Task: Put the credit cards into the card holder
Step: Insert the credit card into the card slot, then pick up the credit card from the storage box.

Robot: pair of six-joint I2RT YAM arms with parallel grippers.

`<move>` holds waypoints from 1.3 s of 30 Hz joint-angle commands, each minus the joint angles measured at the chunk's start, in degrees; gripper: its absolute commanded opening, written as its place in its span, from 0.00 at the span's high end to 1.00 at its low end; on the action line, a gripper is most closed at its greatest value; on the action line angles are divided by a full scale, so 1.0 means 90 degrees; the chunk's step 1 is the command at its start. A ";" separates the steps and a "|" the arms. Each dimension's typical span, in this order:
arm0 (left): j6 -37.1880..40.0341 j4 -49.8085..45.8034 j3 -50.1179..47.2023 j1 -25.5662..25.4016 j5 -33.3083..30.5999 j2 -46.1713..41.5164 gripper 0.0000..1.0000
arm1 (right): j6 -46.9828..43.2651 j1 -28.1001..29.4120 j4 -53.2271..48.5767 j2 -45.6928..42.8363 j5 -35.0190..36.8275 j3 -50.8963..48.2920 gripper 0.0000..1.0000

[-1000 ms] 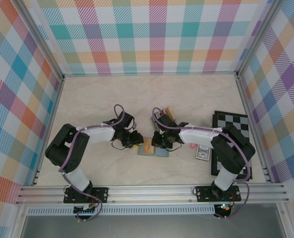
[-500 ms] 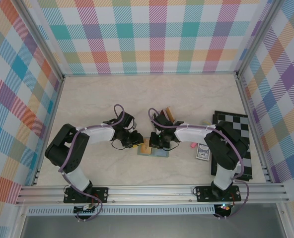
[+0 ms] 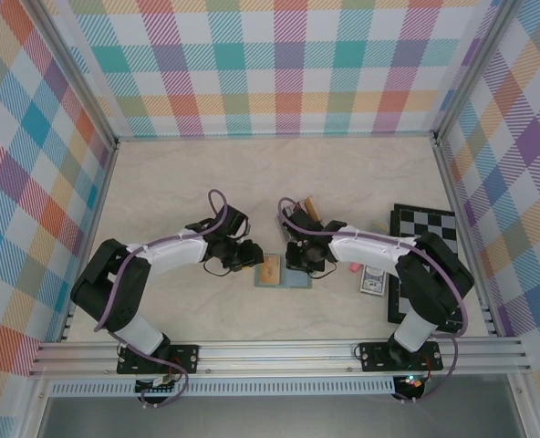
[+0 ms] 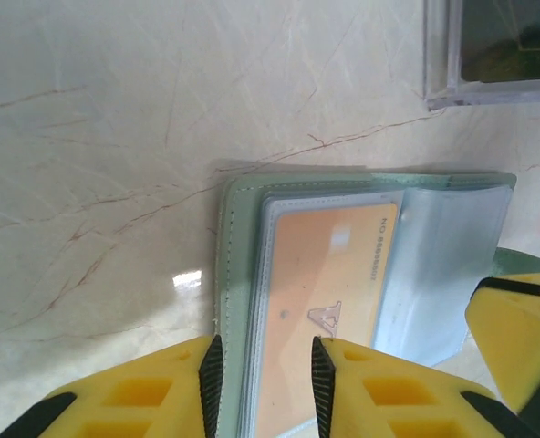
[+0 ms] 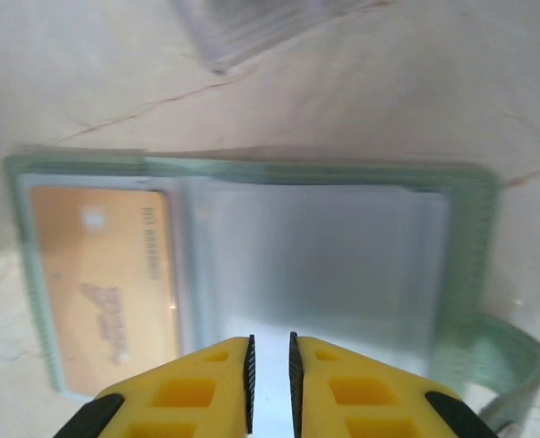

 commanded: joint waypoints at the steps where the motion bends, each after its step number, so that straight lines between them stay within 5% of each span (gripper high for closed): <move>1: 0.0116 -0.0345 0.0221 -0.0038 -0.0242 -0.0233 0.65 | -0.0284 -0.0052 -0.0582 -0.0383 0.0552 0.0070 0.80; 7: 0.0049 -0.0357 0.0653 -0.0036 -0.0278 -0.0027 0.62 | -0.1279 -0.0708 -0.1109 -0.1015 0.1054 0.0681 0.74; 14: -0.0228 -0.0346 0.1681 0.0000 -0.0166 0.0885 0.56 | -0.2457 -0.1428 -0.1551 -0.0402 0.0803 0.1862 0.69; 20: -0.0700 -0.0057 0.2172 0.0190 0.0044 0.1506 0.56 | -0.2964 -0.1313 -0.1721 0.0620 -0.0120 0.2896 0.72; 27: -0.1027 0.0270 0.1741 0.0539 -0.0128 0.1306 0.54 | -0.3008 -0.0773 -0.2419 0.1744 0.1151 0.4004 0.68; 39: -0.1198 0.0525 0.0980 0.0909 -0.0363 0.0740 0.52 | -0.3347 -0.0477 -0.2883 0.2715 0.2012 0.4903 0.62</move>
